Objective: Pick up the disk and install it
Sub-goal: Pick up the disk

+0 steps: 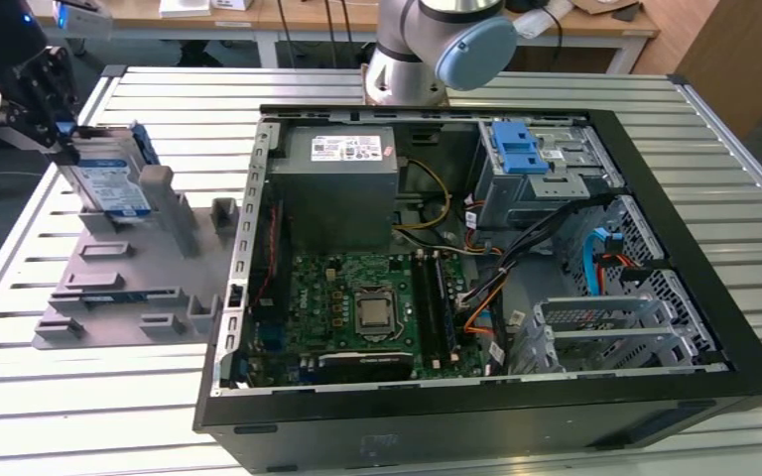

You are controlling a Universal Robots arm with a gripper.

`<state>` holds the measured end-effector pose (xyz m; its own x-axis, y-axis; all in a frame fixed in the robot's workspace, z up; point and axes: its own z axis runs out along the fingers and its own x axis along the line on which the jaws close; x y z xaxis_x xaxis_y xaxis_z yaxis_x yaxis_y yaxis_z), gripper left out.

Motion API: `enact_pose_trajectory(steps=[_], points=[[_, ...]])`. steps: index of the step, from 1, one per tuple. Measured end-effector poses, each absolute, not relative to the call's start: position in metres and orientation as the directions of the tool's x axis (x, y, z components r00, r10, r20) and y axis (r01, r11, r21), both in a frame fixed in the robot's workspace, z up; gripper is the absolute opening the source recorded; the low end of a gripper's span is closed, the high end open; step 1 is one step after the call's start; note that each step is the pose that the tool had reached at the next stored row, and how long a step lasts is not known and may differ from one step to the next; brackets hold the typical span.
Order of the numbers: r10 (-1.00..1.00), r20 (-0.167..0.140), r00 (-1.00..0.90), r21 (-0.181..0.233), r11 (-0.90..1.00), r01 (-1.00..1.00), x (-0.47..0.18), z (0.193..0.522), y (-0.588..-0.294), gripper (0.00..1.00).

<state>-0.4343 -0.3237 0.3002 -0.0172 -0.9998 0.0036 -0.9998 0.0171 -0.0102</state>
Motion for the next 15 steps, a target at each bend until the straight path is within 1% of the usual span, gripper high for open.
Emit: enact_pose_trajectory(steps=[15], points=[[-1.000, 0.003, -0.017, -0.010, 0.017, -1.000, -0.434, 0.318, -0.324, 0.36]])
